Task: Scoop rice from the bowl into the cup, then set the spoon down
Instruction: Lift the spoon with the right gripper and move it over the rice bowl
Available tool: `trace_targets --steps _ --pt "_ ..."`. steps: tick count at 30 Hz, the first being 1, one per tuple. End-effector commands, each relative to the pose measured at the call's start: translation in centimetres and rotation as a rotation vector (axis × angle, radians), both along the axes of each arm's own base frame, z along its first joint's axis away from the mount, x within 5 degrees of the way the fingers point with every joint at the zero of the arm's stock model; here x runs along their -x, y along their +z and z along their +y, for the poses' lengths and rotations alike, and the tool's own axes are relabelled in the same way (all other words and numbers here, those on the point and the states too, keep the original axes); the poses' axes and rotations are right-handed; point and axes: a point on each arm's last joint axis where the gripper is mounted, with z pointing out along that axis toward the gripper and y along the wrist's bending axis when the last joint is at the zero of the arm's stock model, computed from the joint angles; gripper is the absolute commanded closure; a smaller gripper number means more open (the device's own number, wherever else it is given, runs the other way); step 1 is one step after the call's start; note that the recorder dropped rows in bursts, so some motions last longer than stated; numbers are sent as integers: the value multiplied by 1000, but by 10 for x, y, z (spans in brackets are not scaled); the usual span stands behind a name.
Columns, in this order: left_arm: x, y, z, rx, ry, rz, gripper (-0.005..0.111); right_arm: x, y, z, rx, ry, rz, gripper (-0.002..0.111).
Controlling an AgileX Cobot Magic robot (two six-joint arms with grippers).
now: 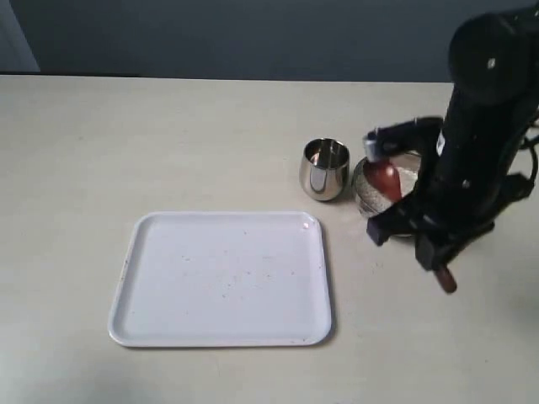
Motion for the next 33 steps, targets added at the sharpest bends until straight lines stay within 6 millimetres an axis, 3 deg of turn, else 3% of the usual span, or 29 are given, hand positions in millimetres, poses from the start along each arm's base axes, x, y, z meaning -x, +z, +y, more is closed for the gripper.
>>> trace_targets --steps 1,6,13,25,33 --pt "0 2 0 10 -4 -18 106 -20 36 -13 146 110 -237 109" --pt "0 2 0 10 -4 -18 106 -39 39 -26 360 242 -355 109" --pt "0 2 0 10 -4 -18 106 -58 27 -31 581 557 -328 109" --pt "0 2 0 10 -4 -18 106 -78 -9 -28 737 764 -211 109" --pt "0 2 0 10 -4 -18 106 -88 -19 -28 837 833 -207 109"
